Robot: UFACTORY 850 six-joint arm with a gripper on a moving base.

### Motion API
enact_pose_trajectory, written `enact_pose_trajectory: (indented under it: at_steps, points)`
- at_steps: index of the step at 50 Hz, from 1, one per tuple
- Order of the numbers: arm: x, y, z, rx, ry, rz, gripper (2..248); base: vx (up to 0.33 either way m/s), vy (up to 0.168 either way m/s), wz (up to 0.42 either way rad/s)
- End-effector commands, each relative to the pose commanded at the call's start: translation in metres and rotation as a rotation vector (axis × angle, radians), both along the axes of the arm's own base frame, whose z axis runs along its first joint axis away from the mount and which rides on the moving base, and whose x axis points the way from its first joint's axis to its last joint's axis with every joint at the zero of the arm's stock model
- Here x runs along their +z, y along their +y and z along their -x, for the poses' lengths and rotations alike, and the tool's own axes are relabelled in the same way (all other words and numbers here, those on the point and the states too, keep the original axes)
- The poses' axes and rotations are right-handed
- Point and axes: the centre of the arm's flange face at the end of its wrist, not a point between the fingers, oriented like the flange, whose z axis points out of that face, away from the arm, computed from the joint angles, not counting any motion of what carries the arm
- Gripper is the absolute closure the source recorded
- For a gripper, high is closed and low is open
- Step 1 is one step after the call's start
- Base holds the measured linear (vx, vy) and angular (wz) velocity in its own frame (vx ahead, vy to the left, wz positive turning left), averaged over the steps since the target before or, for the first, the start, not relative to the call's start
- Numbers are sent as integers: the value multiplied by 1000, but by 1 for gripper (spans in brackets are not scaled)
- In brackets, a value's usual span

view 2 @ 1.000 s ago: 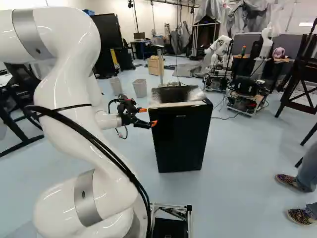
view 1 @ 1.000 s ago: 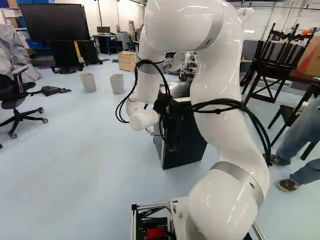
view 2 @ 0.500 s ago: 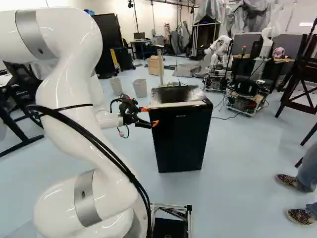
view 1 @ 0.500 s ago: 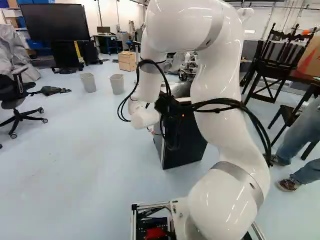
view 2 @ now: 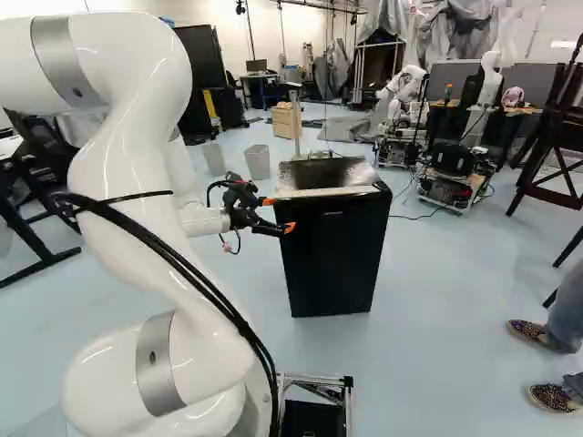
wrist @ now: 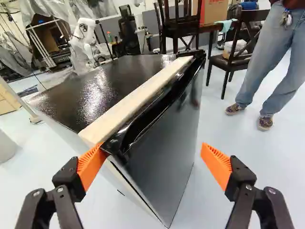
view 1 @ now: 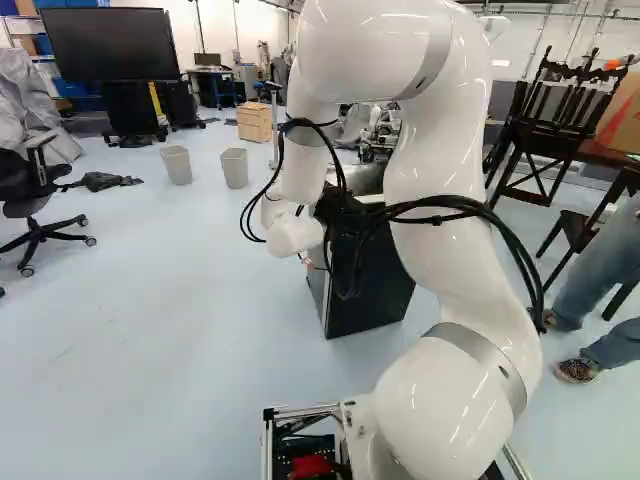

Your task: Grab a drink from the fridge

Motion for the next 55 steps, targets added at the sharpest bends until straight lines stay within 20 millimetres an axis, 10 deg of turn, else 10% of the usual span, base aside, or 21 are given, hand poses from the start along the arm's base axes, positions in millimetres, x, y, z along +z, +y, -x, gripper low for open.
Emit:
enact_pose_trajectory:
  at_steps: [55]
  points:
    - [2,-43,77,-25,79,37,3,0,0,0]
